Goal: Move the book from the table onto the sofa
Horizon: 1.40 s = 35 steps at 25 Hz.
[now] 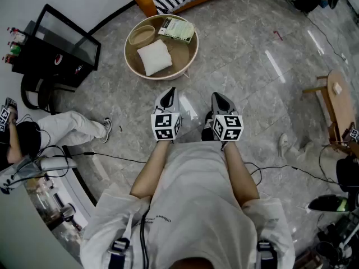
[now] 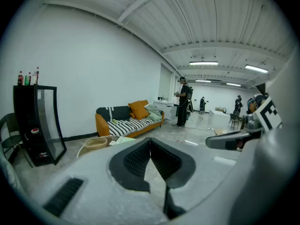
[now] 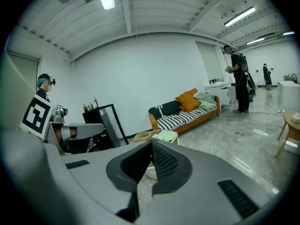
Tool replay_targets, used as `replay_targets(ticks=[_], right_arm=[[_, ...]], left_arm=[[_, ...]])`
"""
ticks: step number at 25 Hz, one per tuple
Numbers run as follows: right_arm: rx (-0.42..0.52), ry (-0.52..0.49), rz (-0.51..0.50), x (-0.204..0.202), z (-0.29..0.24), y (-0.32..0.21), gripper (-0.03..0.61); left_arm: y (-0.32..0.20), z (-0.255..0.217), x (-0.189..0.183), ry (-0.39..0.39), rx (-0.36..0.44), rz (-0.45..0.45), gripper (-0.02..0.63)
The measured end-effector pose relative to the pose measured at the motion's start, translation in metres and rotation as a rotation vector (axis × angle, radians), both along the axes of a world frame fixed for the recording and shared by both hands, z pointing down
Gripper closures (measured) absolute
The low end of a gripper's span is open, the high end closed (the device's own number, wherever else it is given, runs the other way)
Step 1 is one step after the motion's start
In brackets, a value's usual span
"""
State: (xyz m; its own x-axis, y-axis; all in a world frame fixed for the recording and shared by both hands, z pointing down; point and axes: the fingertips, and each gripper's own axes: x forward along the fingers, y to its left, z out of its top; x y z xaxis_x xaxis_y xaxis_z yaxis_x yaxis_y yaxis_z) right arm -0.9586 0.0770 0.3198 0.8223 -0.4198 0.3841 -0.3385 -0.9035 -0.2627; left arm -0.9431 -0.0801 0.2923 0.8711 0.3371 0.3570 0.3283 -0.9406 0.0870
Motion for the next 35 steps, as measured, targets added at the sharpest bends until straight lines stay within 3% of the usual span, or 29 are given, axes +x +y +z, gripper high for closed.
replay_targets(ticks=[10,15,20,22,26,29,31,32,35], right_arm=[[-0.001,-0.002,-0.075,0.089,0.002,0.052,0.572],[0.047,0.013,-0.082,0.133,0.000,0.072,0.572],[0.010,0.131,-0.180,0.194,-0.033,0.063,0.572],[0.038,0.138,-0.223,0.232,-0.045,0.046,0.572],[0.299,0.084,-0.054,0.285,-0.061,0.044,0.571],[0.383,0.051,0.045,0.282,-0.055,0.053,0.571],[0.466,0.011,0.118,0.274,-0.041,0.064,0.571],[0.476,-0.008,0.130,0.274,-0.031,0.067,0.571],[0.388,-0.041,0.082,0.291,-0.006,0.064,0.571]], left_arm=[[0.054,0.006,0.075,-0.017,0.044,-0.046,0.604],[0.052,0.016,0.101,-0.036,0.041,-0.096,0.604],[0.040,-0.011,0.158,0.025,0.034,-0.133,0.604],[0.044,-0.029,0.193,0.049,0.037,-0.122,0.604],[0.057,-0.062,0.240,0.083,0.017,-0.136,0.604],[0.063,-0.072,0.243,0.093,-0.115,-0.215,0.604],[0.077,-0.063,0.243,0.089,-0.178,-0.216,0.604],[0.087,-0.053,0.247,0.075,-0.160,-0.186,0.604],[0.097,-0.025,0.274,0.025,-0.065,-0.119,0.604]])
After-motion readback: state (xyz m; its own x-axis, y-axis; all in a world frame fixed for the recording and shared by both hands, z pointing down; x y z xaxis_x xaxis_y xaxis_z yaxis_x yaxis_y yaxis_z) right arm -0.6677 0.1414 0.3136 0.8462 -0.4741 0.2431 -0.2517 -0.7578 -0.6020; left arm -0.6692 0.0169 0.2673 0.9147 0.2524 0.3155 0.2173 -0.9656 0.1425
